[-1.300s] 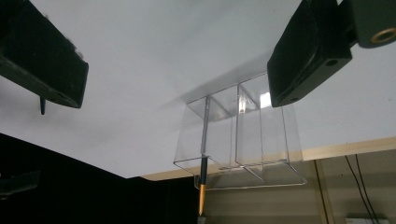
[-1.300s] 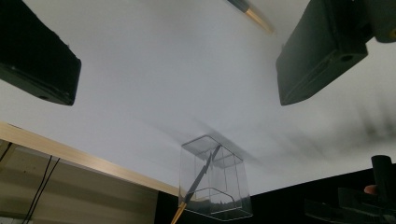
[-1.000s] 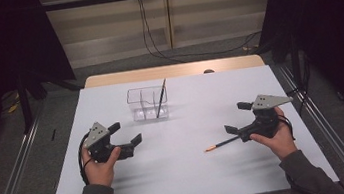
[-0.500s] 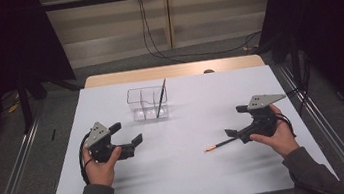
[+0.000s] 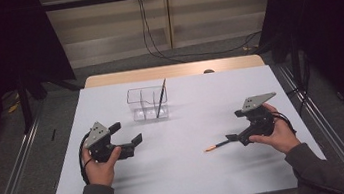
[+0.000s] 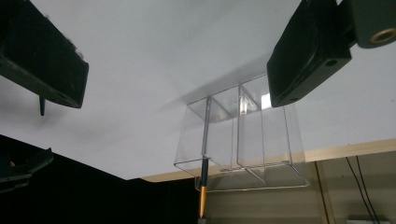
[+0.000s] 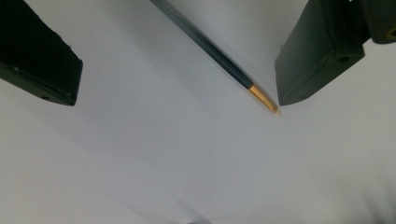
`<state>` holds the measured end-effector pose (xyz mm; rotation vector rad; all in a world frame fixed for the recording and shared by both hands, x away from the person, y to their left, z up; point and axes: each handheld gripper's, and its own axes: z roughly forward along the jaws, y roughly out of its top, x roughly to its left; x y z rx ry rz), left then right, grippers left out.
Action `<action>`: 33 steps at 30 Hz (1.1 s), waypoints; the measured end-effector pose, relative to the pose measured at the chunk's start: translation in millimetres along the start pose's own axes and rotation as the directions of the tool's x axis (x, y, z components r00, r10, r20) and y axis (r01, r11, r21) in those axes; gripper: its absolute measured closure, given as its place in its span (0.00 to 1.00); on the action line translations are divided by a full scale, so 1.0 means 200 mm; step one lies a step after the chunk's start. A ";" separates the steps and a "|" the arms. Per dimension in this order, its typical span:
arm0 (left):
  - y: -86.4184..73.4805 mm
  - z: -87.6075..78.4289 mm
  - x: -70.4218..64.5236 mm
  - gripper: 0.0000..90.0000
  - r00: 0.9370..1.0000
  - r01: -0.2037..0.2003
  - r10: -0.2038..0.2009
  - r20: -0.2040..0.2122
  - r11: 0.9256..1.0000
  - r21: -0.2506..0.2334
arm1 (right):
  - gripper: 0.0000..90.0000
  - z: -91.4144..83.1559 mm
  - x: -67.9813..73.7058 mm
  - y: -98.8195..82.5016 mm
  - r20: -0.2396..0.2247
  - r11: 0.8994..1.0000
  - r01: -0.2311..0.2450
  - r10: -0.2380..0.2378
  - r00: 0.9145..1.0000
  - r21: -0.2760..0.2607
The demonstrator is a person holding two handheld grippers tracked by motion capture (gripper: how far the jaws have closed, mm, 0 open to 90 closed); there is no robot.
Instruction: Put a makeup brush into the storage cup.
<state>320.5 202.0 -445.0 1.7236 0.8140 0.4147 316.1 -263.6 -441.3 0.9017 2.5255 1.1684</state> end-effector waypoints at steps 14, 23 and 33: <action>0.00 0.00 0.00 0.06 1.000 -0.004 0.004 -0.004 1.000 -0.002 | 0.00 0.00 -0.02 0.01 -0.010 0.998 0.017 -0.016 1.000 0.066; 0.00 0.00 0.00 0.06 1.000 -0.001 0.001 -0.008 1.000 0.000 | 0.01 0.01 -0.02 0.02 -0.028 0.989 0.056 -0.053 0.998 0.136; 0.00 0.00 0.00 0.06 1.000 -0.004 0.004 -0.006 1.000 -0.001 | 0.02 0.01 -0.03 0.04 -0.031 0.982 0.070 -0.066 0.997 0.174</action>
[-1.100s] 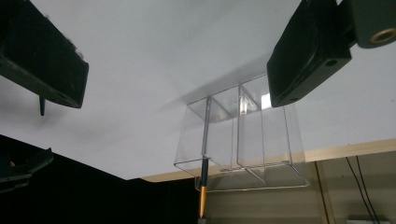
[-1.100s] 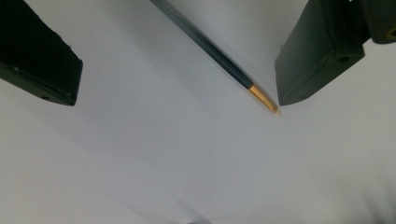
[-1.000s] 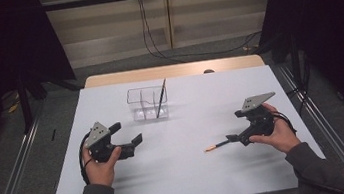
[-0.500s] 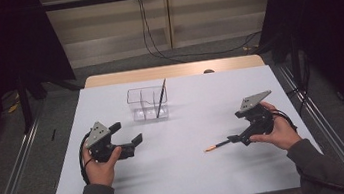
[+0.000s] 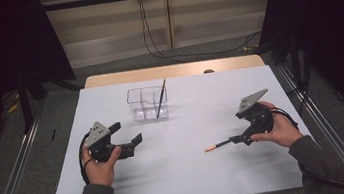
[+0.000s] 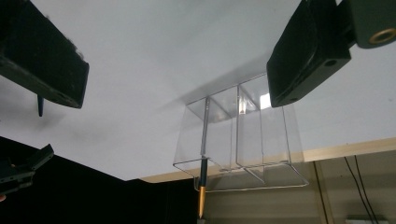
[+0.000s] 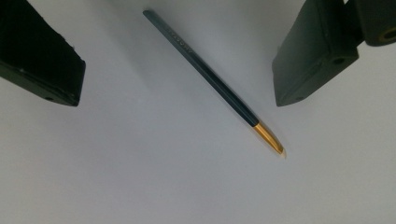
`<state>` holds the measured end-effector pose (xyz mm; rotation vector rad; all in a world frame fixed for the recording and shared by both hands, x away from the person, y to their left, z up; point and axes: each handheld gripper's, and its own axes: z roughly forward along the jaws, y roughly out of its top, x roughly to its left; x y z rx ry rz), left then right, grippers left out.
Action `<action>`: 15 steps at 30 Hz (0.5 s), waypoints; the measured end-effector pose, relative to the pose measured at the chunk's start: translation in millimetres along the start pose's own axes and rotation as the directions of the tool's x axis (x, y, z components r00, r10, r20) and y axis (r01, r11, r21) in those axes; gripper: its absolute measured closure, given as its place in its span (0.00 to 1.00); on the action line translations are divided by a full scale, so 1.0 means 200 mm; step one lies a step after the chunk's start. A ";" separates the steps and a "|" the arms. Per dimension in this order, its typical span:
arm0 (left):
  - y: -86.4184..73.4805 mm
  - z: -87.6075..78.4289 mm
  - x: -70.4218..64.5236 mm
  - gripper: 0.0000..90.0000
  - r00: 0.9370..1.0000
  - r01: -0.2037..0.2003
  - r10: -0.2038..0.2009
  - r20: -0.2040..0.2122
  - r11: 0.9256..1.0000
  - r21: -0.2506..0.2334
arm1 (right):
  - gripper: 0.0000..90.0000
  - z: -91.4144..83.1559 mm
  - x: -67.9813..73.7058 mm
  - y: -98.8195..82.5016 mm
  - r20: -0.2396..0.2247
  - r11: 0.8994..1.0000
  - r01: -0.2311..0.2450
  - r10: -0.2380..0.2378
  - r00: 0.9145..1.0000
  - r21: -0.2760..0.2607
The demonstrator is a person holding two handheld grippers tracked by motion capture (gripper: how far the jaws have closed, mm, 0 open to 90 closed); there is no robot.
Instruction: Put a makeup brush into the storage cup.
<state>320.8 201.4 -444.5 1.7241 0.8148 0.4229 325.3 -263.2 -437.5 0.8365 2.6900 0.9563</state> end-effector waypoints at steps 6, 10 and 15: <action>0.00 0.00 -0.01 0.06 1.000 0.005 -0.005 0.000 1.000 0.004 | 0.05 0.01 0.01 0.00 0.009 0.999 0.022 -0.022 1.000 0.045; 0.00 0.00 0.00 0.06 1.000 0.007 -0.007 0.004 1.000 0.001 | 0.06 0.00 0.01 -0.01 -0.007 0.998 0.014 -0.013 1.000 0.062; 0.00 0.00 0.00 0.06 1.000 0.000 0.000 -0.006 1.000 0.004 | 0.07 0.00 0.00 -0.01 -0.006 0.997 0.035 -0.034 0.999 0.076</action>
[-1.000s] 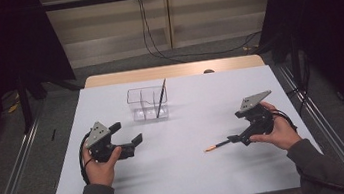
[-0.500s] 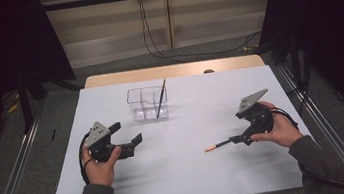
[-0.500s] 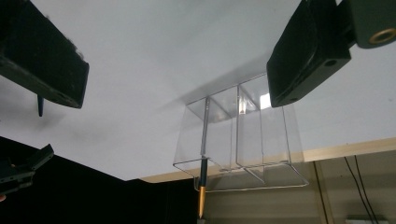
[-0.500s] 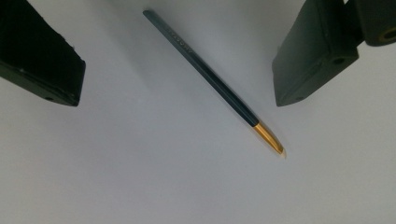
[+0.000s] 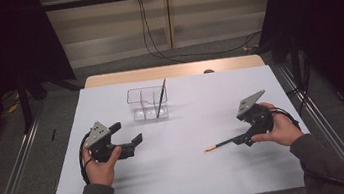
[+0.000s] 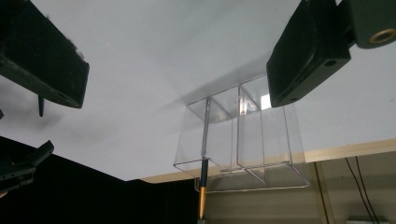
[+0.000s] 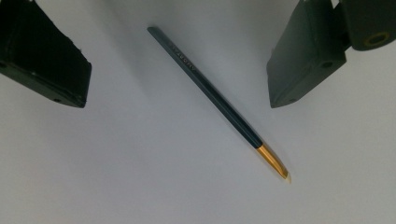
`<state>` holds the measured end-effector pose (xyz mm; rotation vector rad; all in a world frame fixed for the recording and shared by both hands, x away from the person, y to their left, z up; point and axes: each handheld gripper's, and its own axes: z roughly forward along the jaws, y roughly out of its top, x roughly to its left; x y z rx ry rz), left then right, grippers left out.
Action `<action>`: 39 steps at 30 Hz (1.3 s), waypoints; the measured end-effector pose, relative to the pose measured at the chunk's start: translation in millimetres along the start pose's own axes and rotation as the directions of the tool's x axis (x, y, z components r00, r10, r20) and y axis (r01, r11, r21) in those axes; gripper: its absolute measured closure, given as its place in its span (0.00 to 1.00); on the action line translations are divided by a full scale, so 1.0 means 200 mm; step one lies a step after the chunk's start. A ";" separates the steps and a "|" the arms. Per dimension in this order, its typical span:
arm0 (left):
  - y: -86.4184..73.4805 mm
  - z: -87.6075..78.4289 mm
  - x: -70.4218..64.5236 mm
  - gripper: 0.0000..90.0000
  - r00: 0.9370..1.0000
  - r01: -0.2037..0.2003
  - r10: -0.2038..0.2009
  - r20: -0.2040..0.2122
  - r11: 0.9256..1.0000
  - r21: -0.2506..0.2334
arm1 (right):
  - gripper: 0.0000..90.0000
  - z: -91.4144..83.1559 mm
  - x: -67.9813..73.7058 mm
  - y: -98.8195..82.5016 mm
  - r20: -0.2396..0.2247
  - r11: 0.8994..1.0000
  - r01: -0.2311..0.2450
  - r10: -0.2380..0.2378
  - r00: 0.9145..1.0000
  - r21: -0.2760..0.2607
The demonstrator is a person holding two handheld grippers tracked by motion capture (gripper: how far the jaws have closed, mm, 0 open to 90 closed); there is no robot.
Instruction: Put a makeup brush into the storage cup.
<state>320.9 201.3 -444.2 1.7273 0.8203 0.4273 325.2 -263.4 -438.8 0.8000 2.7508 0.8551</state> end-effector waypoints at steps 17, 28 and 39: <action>0.00 0.00 0.00 0.06 1.000 0.007 -0.007 0.006 1.000 -0.001 | 0.07 0.03 0.00 0.02 -0.004 0.992 0.065 -0.065 0.998 0.106; 0.00 0.00 0.00 0.06 1.000 0.008 -0.008 0.008 1.000 -0.001 | 0.07 0.04 0.01 0.04 -0.007 0.980 0.106 -0.106 0.994 0.166; 0.00 0.00 0.00 0.06 1.000 0.012 -0.012 0.017 1.000 0.001 | 0.11 0.05 0.01 0.05 -0.014 0.973 0.101 -0.101 0.995 0.209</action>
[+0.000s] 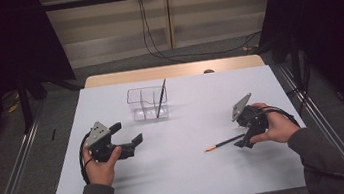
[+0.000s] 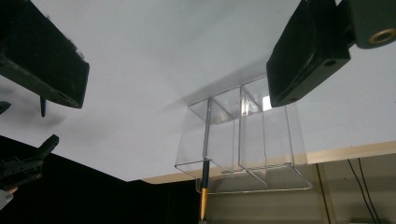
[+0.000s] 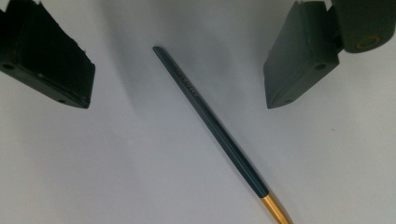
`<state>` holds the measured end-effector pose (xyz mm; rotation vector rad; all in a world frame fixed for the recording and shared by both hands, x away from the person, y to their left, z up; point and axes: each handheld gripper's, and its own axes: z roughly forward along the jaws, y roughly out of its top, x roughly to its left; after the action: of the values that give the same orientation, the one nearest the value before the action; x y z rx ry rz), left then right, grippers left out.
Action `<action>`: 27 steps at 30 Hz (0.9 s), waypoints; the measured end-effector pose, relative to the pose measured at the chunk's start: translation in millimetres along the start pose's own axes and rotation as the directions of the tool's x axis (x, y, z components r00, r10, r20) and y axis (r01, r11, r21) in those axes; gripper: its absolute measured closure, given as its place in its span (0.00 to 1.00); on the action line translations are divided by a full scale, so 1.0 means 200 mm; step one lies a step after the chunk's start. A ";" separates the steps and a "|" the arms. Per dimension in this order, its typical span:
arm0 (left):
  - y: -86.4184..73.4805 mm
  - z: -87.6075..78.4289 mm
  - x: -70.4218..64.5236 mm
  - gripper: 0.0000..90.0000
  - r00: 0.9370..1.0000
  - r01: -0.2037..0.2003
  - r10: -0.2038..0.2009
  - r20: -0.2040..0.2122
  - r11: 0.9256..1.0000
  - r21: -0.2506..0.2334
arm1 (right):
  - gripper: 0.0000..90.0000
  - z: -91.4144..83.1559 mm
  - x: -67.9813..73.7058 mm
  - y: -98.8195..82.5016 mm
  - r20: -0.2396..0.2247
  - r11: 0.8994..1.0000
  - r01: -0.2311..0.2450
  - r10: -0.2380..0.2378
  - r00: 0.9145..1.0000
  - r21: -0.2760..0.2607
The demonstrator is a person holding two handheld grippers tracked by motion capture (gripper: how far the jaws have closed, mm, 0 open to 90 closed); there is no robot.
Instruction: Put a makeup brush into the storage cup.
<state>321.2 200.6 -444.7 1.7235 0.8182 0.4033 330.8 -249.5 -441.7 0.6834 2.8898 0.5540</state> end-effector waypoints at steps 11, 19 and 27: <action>0.00 0.00 0.00 0.06 1.000 -0.005 0.005 -0.004 1.000 0.003 | 0.27 0.02 0.00 0.00 -0.023 0.999 0.048 -0.047 0.999 0.016; 0.00 0.00 0.00 0.07 1.000 -0.002 0.002 0.000 1.000 0.004 | 0.41 0.04 0.00 -0.01 -0.054 0.999 0.045 -0.044 0.998 0.016; 0.00 0.00 0.00 0.07 1.000 -0.005 0.005 0.000 1.000 0.004 | 0.47 0.05 -0.01 0.00 -0.050 0.999 0.038 -0.036 0.998 0.033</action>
<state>321.2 199.9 -445.0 1.7290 0.8154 0.4052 333.4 -247.7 -450.3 0.6277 2.9575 0.5253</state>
